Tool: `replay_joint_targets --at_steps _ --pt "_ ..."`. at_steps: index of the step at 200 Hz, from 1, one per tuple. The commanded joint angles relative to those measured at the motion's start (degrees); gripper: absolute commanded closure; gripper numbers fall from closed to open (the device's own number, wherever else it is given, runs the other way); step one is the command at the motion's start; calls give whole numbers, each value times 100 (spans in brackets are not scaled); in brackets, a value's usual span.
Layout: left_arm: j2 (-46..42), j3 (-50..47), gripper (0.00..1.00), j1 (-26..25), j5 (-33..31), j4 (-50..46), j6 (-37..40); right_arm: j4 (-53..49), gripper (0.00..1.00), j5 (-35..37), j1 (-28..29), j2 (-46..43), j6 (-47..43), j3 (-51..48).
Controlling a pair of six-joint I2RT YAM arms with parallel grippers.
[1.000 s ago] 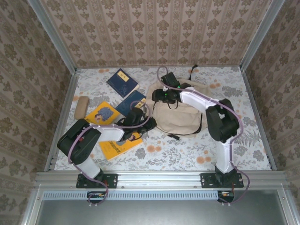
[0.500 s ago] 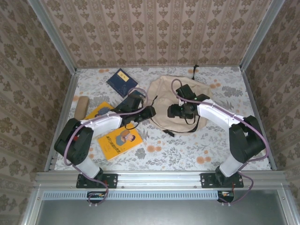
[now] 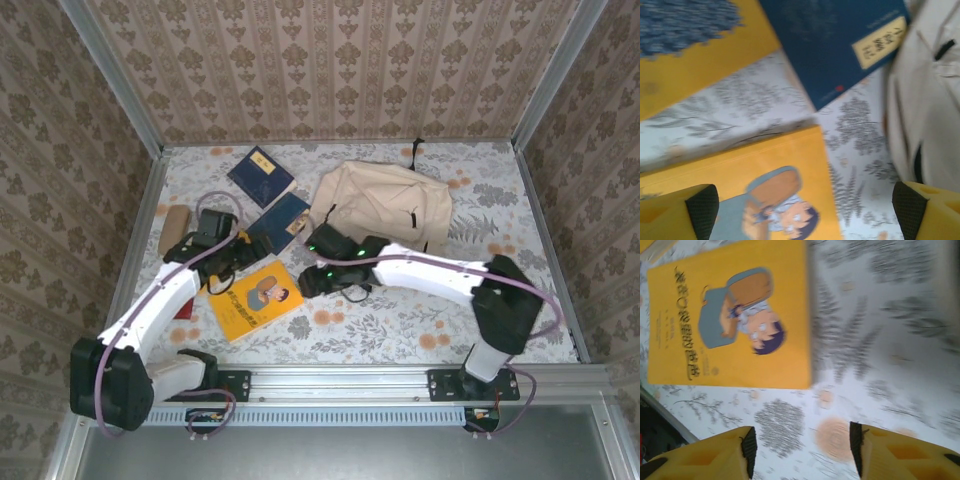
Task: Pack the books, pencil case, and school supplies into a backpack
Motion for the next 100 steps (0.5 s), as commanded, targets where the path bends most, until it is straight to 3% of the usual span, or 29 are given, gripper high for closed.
replay_joint_targets --at_steps 1,55,100 --pt "-228 -51 6 440 125 -814 445 328 48 -48 404 661 364 568" --pt "-252 -15 3 1750 340 -985 888 494 55 -523 853 2088 625 1752" --pt "-150 1 2 2084 506 -806 1058 2 55 -332 746 2581 398 2051"
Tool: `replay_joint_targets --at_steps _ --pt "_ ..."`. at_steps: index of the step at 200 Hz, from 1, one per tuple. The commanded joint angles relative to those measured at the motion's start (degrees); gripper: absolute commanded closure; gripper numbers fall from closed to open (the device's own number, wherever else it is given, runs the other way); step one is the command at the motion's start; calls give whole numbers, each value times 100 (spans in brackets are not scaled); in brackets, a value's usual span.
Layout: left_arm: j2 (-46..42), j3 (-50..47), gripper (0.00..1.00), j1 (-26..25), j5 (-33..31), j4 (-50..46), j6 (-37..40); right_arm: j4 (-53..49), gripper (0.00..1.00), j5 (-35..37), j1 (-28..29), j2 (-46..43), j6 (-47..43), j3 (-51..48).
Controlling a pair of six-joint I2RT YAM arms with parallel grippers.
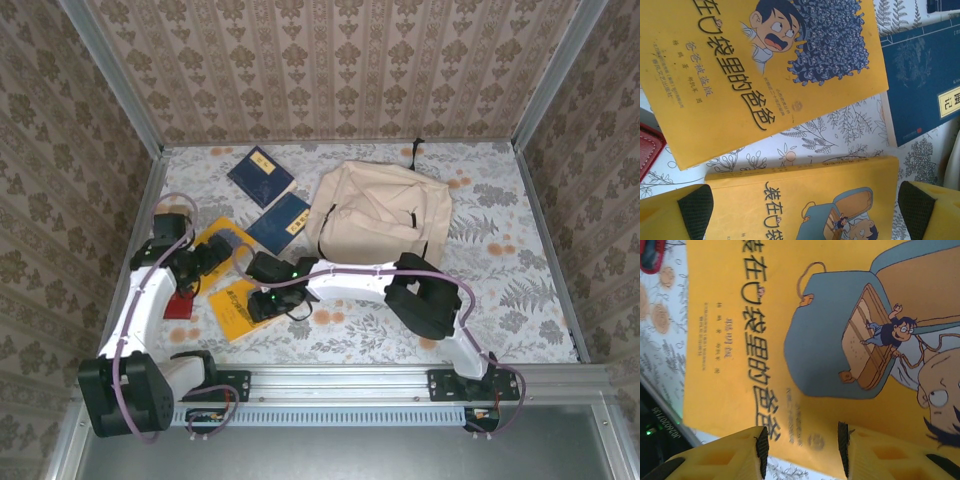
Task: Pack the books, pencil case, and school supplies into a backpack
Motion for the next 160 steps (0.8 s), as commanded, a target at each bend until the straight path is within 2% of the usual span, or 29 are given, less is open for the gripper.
replay_joint_targets --at_steps 1,62,94,130,160 --pt "52 11 2 86 194 -56 295 -443 55 111 -109 194 -113 156" --pt "435 82 2 99 471 161 495 -1114 54 1053 -1010 -310 -980 -868" --pt "436 -99 3 5 825 447 512 -1288 51 1048 -1311 -529 -1335 -736" --pt "414 -300 5 -518 878 535 295 -1242 42 901 -1320 -1001 -650 -662" --pt "286 -554 6 -1125 761 622 -138 -1515 41 996 -1342 -1067 166 -736"
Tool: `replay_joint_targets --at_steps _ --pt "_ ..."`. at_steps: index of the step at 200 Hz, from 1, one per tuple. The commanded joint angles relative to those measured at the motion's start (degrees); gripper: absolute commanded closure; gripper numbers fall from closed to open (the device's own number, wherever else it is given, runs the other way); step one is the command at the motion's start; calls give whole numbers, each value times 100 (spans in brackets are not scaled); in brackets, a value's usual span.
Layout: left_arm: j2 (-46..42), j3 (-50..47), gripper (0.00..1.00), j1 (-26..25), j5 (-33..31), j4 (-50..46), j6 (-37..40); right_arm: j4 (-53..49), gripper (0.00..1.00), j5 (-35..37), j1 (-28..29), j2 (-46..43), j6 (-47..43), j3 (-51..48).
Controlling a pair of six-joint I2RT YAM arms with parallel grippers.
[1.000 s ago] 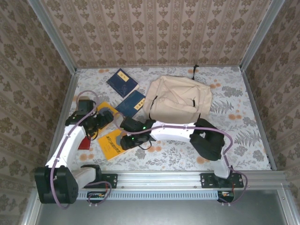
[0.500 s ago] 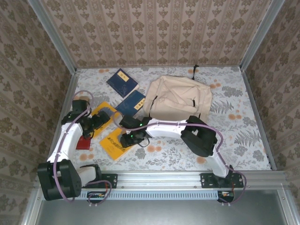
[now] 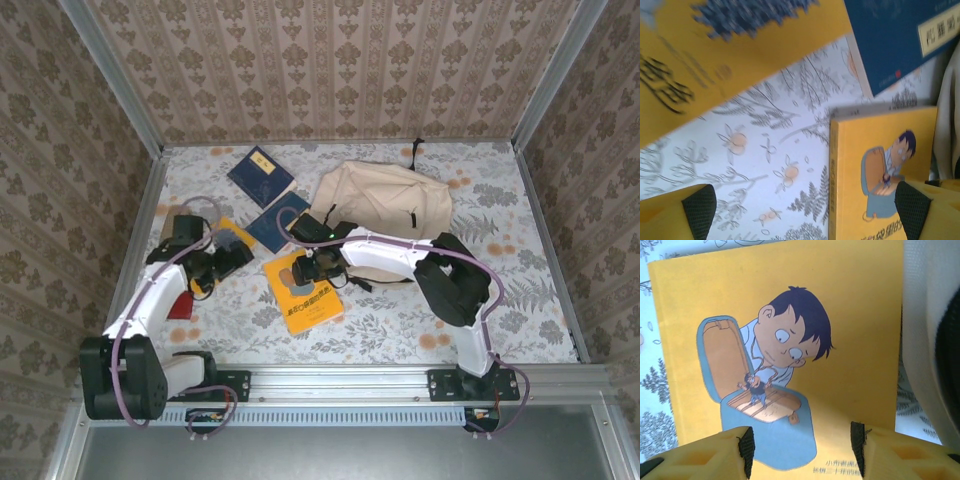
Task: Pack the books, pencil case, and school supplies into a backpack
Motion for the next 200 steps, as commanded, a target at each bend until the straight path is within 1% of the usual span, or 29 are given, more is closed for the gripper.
replay_joint_targets --at_steps 1,16,28,52,86,96,121,156,200 --pt "-150 -216 6 -381 31 84 -403 -490 41 254 17 -227 729 -97" --pt "-218 -359 7 -699 -19 189 -720 -638 39 491 5 -222 876 -154" --pt "-264 -479 11 -920 -27 288 -1016 -774 38 647 -14 -193 891 -178" --pt "-369 -725 16 -1301 13 574 -1436 -905 37 709 -67 -132 780 -183" --pt "-303 -1053 29 -1443 412 1065 -1513 -939 39 491 -65 17 633 -145" --pt "-240 -1088 32 -1501 503 1172 -1551 -927 41 402 -67 67 606 -148" --pt "-108 -1146 38 -1677 538 1437 -1709 -842 45 192 -69 159 584 -144" --pt "191 -1164 39 -1850 524 1636 -1801 -720 48 -53 -68 224 601 -160" --pt "730 -1075 40 -1895 672 1753 -1608 -657 49 -196 -70 310 636 -164"
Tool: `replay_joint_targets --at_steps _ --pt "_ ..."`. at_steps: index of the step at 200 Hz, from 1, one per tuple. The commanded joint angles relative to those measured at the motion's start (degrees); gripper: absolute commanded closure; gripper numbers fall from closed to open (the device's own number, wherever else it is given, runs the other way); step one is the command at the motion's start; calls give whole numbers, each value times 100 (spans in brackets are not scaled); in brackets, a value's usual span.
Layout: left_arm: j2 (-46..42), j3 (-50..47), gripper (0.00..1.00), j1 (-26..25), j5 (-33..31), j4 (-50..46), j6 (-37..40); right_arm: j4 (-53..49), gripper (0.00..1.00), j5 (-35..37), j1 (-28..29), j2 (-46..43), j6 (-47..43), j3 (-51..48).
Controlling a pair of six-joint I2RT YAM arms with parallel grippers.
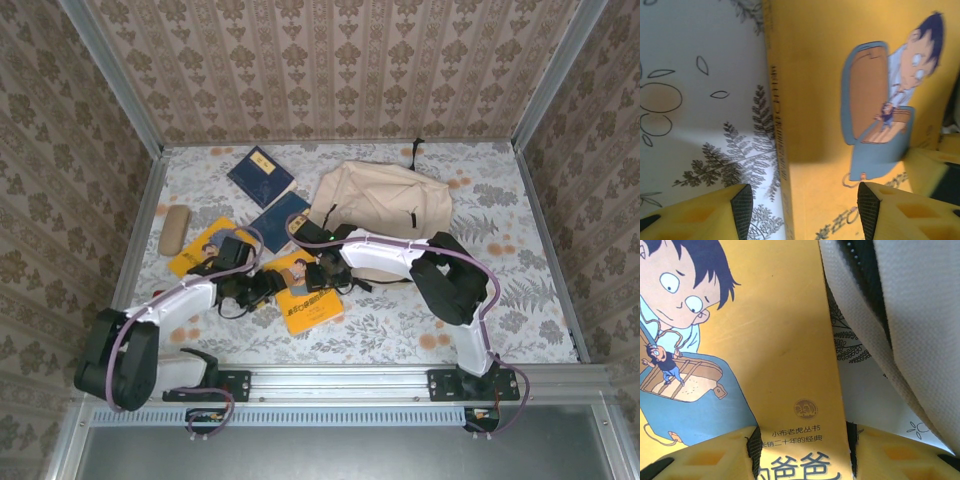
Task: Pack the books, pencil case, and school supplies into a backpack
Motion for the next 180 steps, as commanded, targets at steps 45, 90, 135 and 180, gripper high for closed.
replay_joint_targets --at_steps 45,90,135,180 --pt "467 24 46 -126 606 653 76 143 54 -510 -17 223 13 -87" --pt "498 -5 48 -139 1123 1225 -19 405 55 -989 -14 348 35 -134" --pt "-49 -58 50 -141 1675 1919 -326 539 56 -1191 -13 364 70 -112" --pt "-383 10 57 -135 1622 1705 -561 541 56 -1174 -22 351 87 -129"
